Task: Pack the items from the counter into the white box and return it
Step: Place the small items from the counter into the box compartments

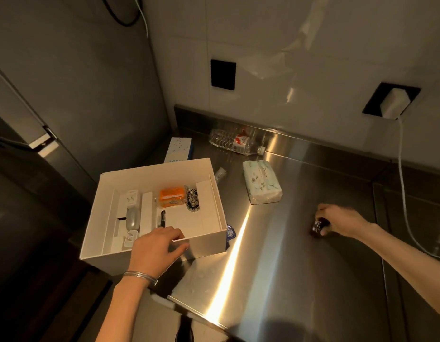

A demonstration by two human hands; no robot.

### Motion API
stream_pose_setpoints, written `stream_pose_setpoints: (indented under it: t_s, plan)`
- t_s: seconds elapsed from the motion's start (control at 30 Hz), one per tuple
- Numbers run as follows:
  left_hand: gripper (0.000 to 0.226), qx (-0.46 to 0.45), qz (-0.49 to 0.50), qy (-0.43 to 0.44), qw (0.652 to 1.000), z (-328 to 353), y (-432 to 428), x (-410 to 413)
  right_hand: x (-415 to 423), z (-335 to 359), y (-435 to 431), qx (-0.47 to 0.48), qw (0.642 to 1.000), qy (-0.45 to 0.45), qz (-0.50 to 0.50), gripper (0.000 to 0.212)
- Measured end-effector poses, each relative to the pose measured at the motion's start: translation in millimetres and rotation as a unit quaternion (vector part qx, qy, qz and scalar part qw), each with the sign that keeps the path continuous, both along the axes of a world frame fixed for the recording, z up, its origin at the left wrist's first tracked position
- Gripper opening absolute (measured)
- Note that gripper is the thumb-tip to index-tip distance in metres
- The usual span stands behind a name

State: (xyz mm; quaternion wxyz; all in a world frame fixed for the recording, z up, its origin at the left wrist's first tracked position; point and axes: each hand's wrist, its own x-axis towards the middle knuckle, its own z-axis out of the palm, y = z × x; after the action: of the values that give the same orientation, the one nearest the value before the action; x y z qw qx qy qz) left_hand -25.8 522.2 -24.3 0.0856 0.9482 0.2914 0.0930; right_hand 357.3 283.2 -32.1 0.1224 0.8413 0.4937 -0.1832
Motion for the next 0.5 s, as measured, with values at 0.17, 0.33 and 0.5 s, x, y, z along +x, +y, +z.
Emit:
stream_pose_setpoints:
  t_s: [0.17, 0.33, 0.5]
  plan:
    - [0.012, -0.113, -0.009, 0.032, 0.993, 10.7, 17.6, -18.5, -40.8, 61.6, 49.2, 0.241, 0.954, 0.148, -0.095, 0.024]
    - [0.010, -0.149, -0.001, 0.106, 0.983, 21.5, 44.7, -46.4, -120.6, 124.5, 128.0, 0.424, 0.853, 0.291, -0.088, 0.012]
    - [0.010, -0.150, -0.013, 0.148, 0.977, 22.1, 55.3, -57.7, -183.9, 113.8, 214.4, 0.349, 0.782, 0.503, -0.117, 0.013]
